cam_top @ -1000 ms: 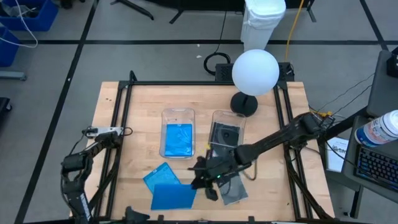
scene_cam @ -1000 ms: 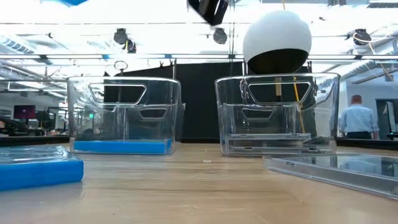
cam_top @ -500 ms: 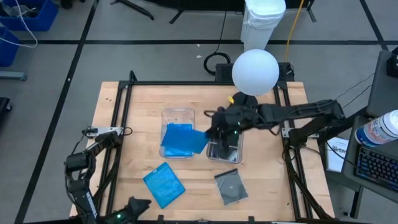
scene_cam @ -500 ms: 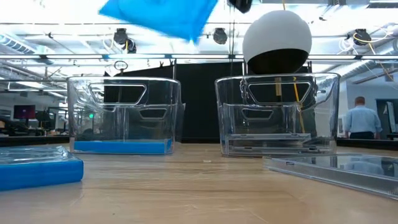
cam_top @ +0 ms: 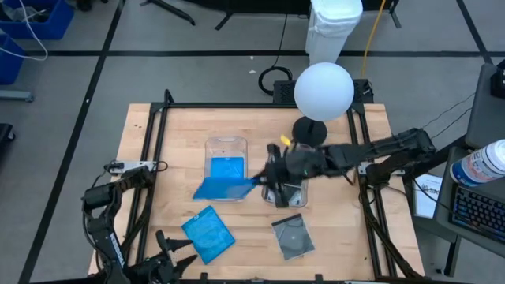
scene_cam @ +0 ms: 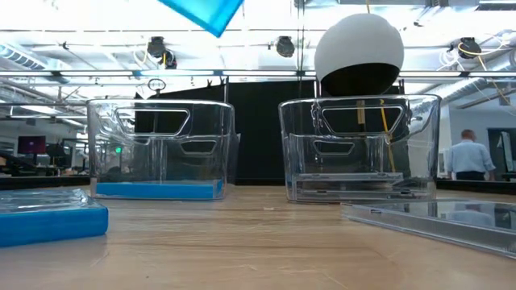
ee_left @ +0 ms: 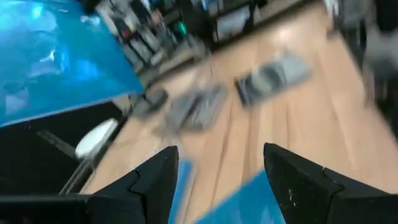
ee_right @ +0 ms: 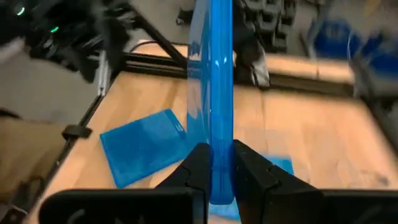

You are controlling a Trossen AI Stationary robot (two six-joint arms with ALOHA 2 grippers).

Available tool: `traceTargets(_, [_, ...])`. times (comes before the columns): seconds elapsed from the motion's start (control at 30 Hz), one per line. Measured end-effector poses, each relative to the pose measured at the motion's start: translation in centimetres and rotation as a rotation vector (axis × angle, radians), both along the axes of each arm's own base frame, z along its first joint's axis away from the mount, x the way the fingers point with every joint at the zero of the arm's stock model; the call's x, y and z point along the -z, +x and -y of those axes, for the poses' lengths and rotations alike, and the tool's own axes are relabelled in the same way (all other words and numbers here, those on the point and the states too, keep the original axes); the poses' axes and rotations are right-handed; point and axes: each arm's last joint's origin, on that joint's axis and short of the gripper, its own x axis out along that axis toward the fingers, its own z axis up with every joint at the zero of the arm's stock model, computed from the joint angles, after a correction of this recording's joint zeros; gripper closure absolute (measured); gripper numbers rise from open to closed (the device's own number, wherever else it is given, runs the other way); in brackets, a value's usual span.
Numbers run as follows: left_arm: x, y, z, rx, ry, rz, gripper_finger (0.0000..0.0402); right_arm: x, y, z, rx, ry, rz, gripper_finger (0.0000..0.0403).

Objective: Pick & place jewel cases by type
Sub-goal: Put the blue CD case into the left transparent bin

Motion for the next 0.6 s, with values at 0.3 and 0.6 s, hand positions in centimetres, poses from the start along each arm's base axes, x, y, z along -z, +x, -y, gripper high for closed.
traceTargets(0.3, [-4.3, 0.9, -1.5, 0.107, 0.063, 0.257, 0.0163, 0.2, -2.8, -5.0, -0.114, -0.123, -0.072, 0.0368])
traceTargets(0.6, [-10.4, 6.0, -9.3, -0.225, -0.207, -0.028, 0.0163, 3.2, -3.3, -5.2, -0.070, -0.211, -0.324, 0.0369])
